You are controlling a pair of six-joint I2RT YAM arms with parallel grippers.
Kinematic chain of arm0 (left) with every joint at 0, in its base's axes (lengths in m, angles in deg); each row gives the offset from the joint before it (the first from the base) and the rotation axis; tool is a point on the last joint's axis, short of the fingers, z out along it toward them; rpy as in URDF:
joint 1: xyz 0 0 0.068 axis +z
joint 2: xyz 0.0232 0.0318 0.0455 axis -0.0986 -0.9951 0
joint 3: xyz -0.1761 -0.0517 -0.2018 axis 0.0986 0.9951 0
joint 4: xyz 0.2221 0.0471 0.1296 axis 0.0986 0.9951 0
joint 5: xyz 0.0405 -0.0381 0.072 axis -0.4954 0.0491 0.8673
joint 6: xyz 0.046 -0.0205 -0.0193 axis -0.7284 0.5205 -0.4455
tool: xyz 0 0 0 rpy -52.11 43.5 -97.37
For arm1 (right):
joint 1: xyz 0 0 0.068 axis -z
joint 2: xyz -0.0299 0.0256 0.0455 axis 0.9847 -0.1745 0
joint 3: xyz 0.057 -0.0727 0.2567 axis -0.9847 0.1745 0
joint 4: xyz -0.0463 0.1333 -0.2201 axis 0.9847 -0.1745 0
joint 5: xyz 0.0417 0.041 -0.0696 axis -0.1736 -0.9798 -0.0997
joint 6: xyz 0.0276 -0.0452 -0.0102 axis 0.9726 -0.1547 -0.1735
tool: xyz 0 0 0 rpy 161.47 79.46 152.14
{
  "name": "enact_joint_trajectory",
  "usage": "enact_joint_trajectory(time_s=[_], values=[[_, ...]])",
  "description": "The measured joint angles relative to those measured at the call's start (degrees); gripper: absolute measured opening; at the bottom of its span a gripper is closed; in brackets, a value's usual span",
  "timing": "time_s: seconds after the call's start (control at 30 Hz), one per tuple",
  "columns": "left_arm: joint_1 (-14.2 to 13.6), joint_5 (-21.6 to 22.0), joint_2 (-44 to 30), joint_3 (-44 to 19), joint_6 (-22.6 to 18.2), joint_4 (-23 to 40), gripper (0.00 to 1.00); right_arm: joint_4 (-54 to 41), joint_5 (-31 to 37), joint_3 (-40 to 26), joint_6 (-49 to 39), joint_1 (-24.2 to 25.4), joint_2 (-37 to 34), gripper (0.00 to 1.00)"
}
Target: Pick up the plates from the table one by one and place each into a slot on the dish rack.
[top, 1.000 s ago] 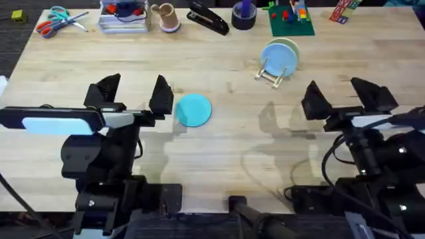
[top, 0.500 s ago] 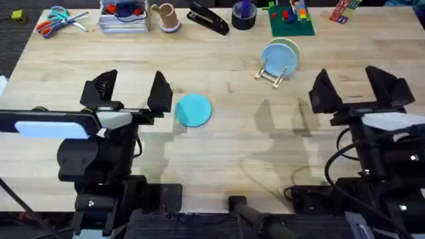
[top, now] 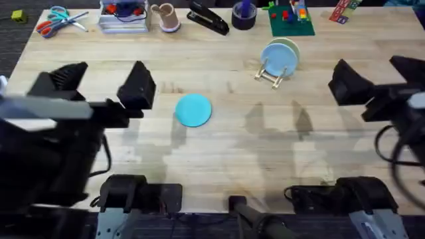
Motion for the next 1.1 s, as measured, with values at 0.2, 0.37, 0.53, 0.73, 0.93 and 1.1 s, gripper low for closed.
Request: enact_joint_trajectory(time_s=[0.2,0.37,0.53,0.73,0.93,1.1], values=[[0.0,-0.04,-14.14,-14.97,2.04,16.52,0.991,-14.15,0.0,-14.47,-0.17,0.0,-14.39,0.995],[0.0,-1.69,-27.14,-23.94,3.05,27.11,0.993,-25.05,-0.02,-24.38,-0.2,-0.02,-25.63,0.995],[0.0,-4.33,-37.83,-28.62,3.35,32.49,0.993,-31.88,-0.02,-30.63,-0.2,-0.13,-33.47,0.995],[0.0,-6.29,-45.02,-29.14,4.72,33.3,0.992,-32.87,-0.02,-32.1,-0.2,-0.68,-35.56,0.994],[-0.01,-6.8,-46.72,-29.14,7.16,33.44,0.99,-32.91,-0.02,-32.17,-0.2,-0.68,-35.56,0.995],[0.0,-7.02,-46.72,-29.17,7.81,33.73,0.303,-32.91,-0.02,-32.17,-0.2,-0.68,-35.57,0.995]])
